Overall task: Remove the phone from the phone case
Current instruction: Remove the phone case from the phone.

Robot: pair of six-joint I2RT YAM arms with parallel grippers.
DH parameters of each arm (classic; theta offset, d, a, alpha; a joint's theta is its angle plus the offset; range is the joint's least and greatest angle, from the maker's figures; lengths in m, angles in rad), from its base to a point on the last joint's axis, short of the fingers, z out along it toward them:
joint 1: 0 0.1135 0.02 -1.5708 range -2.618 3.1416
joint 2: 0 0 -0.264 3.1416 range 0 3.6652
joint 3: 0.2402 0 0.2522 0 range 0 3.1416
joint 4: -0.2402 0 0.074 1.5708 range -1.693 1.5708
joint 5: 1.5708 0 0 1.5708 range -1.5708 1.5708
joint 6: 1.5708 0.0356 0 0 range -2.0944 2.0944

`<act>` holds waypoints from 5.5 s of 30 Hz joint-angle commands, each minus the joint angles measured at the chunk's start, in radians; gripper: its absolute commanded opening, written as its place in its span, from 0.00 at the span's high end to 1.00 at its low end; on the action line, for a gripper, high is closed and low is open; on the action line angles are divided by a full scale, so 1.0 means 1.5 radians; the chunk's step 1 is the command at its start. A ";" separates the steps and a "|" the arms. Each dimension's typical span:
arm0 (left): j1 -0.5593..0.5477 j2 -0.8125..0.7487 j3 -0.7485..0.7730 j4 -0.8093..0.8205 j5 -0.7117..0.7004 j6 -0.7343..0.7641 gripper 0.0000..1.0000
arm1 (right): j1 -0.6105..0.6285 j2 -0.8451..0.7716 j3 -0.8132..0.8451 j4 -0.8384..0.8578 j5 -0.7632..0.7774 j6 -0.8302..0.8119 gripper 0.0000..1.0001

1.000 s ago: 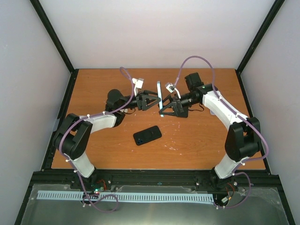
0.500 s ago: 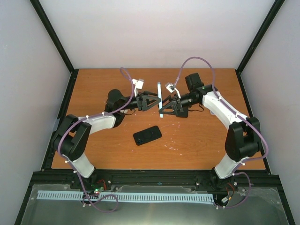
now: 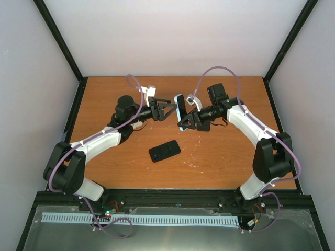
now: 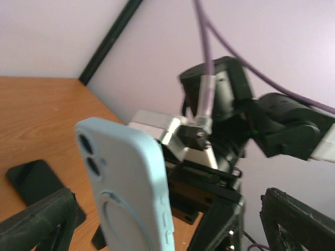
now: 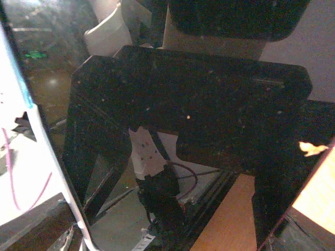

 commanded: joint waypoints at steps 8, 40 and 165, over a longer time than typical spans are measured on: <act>-0.024 0.061 0.122 -0.216 -0.103 0.035 0.18 | 0.006 -0.039 0.019 0.035 0.200 0.035 0.51; -0.071 0.211 0.241 -0.204 -0.094 -0.066 0.82 | 0.031 -0.059 0.012 0.041 0.347 0.030 0.58; -0.008 0.186 0.205 0.519 0.612 -0.601 1.00 | 0.081 -0.113 0.035 -0.002 0.144 -0.435 0.86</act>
